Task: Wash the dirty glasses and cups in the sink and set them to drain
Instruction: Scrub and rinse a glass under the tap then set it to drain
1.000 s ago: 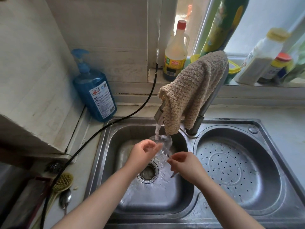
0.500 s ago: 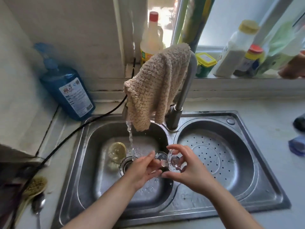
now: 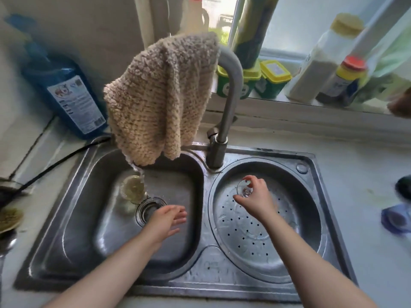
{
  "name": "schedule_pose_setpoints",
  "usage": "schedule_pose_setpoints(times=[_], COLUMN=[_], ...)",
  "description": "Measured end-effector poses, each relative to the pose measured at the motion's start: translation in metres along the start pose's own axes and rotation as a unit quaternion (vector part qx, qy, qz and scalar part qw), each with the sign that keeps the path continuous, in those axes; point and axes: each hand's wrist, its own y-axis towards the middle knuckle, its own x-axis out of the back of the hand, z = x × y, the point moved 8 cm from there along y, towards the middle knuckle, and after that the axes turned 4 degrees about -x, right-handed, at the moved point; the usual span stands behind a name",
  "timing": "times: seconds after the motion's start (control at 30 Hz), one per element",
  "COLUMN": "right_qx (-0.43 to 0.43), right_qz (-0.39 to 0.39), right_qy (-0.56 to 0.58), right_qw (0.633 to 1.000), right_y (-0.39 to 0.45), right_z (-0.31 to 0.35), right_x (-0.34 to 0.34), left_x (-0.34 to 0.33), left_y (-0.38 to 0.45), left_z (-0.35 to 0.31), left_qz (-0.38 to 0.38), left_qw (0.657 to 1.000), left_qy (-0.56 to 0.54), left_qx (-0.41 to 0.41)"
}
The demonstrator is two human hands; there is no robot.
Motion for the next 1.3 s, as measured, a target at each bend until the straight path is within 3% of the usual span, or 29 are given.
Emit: schedule_pose_setpoints(times=[0.17,0.43,0.6,0.73,0.83,0.93,1.07,1.17,1.3], right_qx=[0.011,0.036,0.198,0.302,0.327,0.313,0.253,0.200,0.123], right_qz=[0.028,0.046,-0.071,-0.037,0.029,0.097,0.160,0.153,0.120], right_qy=[-0.048,-0.089,-0.081,-0.040,-0.051,-0.071,-0.066,-0.017,0.052], right_qw=[0.998,0.994,0.974,0.952,0.943,0.942,0.952,0.968,0.984], right_y=[0.029,0.035,0.004,-0.036,-0.065,-0.083,-0.084,-0.075,-0.060], right_z=[-0.003,-0.005,0.034,0.081,0.103,0.115,0.134,0.147,0.151], right_x=[-0.028,-0.033,-0.024,-0.057,-0.099,-0.139,-0.174,-0.186,-0.189], left_x=[0.004,-0.052,-0.038,0.027,0.084,0.113,0.119,0.119,0.120], left_y=[0.004,0.017,0.019,0.032,0.043,0.055,0.095,0.123,0.135], left_z=[0.009,0.017,0.019,0.010,-0.011,-0.034,-0.051,-0.045,-0.044], left_qz=[-0.058,-0.043,-0.055,-0.148,-0.223,-0.236,-0.152,-0.079,-0.051], left_qw=[0.998,0.999,0.998,0.987,0.941,0.873,0.794,0.751,0.705], left_qy=[-0.015,0.023,-0.002,0.052,0.239,0.410,0.576,0.648,0.695], left_qx=[-0.001,-0.013,0.010,-0.031,-0.091,-0.116,-0.124,-0.094,-0.129])
